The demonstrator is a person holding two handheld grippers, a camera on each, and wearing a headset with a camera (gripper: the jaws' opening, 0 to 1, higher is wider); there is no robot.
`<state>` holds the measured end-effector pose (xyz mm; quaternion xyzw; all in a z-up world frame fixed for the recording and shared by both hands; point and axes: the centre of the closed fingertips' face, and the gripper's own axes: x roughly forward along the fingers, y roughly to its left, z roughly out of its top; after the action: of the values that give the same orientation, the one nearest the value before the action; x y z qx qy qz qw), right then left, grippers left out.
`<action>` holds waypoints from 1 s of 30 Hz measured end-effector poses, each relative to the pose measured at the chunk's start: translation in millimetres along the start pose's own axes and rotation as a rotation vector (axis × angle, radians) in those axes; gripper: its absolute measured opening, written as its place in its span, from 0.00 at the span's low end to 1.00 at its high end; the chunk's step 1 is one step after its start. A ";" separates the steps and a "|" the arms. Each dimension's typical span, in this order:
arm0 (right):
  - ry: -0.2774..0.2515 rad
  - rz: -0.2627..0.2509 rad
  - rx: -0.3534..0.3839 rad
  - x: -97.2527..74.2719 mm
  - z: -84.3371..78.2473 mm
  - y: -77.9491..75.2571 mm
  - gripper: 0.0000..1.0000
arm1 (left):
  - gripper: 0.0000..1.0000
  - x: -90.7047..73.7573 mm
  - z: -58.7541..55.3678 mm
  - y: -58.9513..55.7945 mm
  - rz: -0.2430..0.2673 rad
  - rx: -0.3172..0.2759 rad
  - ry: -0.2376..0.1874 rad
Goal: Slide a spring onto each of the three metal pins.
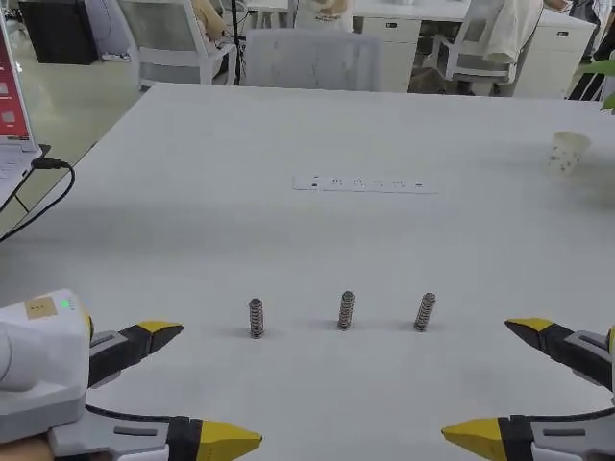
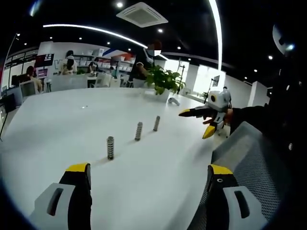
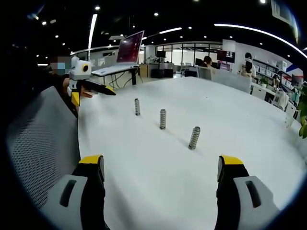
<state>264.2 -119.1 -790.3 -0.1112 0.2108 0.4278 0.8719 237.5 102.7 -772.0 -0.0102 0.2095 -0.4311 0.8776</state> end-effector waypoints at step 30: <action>0.013 -0.017 0.016 -1.9 -5.1 -2.0 0.97 | 0.97 4.1 12.0 8.2 0.017 -0.011 -0.043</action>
<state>263.4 -123.5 -793.8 -0.1087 0.2188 0.4178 0.8751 250.4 102.7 -764.2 -0.0224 0.1930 -0.4222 0.8854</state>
